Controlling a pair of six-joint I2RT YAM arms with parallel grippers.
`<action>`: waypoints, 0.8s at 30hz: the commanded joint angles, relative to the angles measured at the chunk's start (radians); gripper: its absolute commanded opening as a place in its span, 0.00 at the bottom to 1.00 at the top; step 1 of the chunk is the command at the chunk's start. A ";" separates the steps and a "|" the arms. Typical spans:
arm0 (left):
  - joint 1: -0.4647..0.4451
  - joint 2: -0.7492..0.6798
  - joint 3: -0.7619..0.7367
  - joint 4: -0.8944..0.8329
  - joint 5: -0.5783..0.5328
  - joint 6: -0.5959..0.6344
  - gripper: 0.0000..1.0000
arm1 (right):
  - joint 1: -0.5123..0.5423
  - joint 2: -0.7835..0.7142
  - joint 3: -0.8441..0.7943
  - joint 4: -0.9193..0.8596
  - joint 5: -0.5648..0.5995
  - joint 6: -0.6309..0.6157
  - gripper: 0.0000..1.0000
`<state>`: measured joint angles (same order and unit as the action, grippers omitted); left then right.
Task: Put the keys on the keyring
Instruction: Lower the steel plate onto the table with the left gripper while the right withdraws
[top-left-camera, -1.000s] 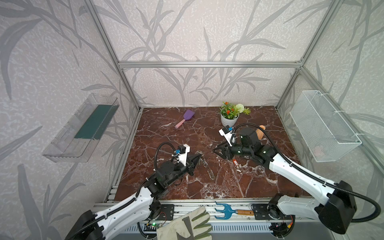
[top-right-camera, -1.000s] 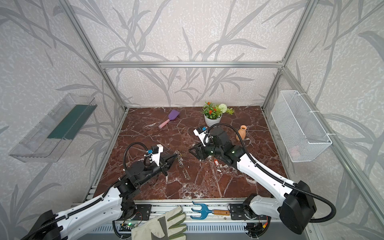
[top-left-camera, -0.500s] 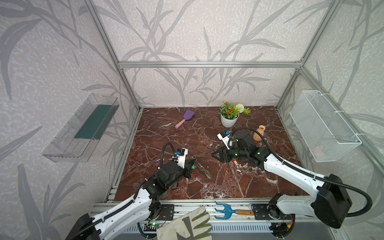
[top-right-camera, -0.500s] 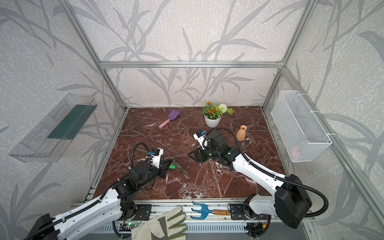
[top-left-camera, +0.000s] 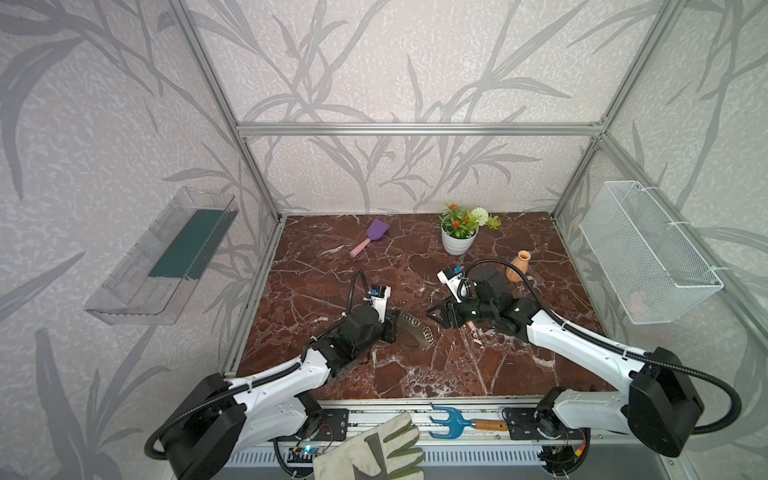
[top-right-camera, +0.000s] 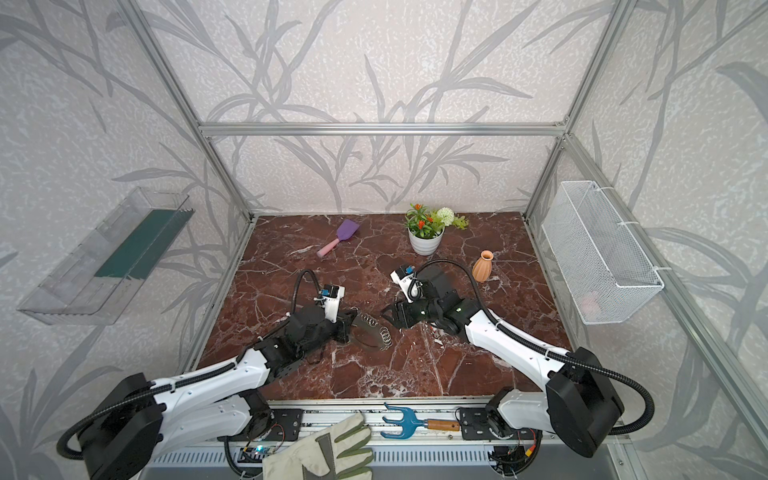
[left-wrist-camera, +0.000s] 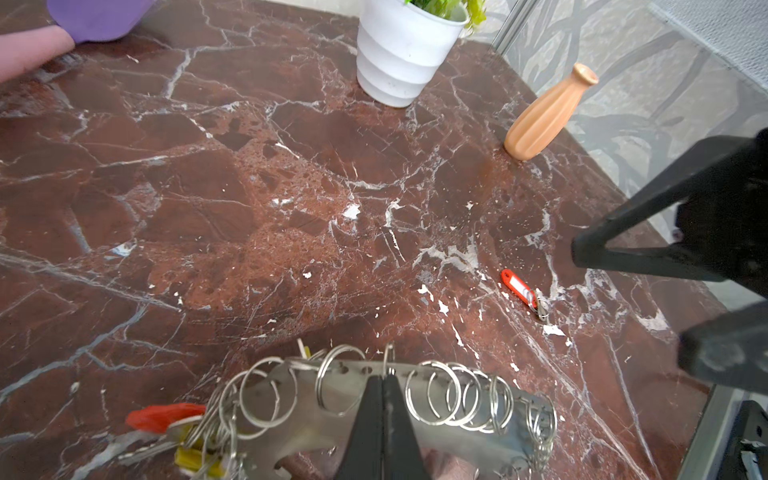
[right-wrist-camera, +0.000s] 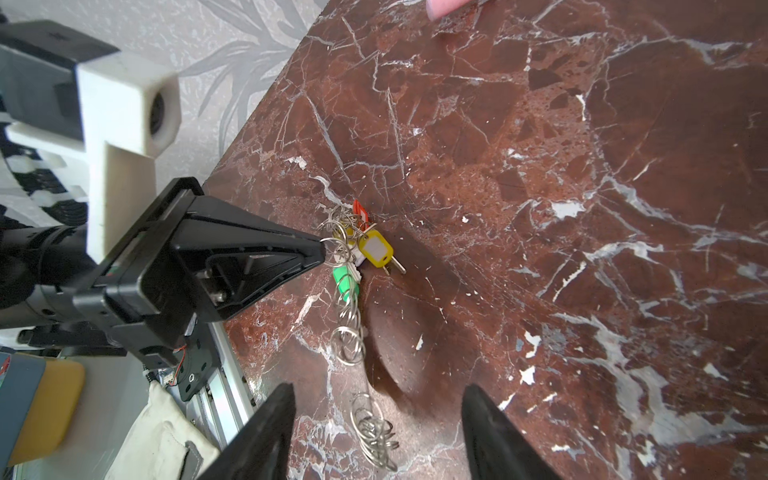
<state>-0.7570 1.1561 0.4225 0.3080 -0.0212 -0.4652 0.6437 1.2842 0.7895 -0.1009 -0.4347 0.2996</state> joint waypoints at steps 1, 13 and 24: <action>0.009 0.093 0.070 0.043 -0.020 -0.029 0.00 | -0.023 0.003 -0.023 0.027 -0.006 0.007 0.64; 0.123 0.444 0.219 0.164 0.128 -0.098 0.00 | -0.064 0.014 -0.074 0.062 -0.053 0.035 0.64; 0.169 0.570 0.284 0.146 0.187 -0.109 0.00 | -0.073 0.014 -0.111 0.079 -0.058 0.045 0.64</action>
<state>-0.5987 1.7023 0.6773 0.4358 0.1368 -0.5552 0.5793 1.2922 0.6975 -0.0471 -0.4736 0.3340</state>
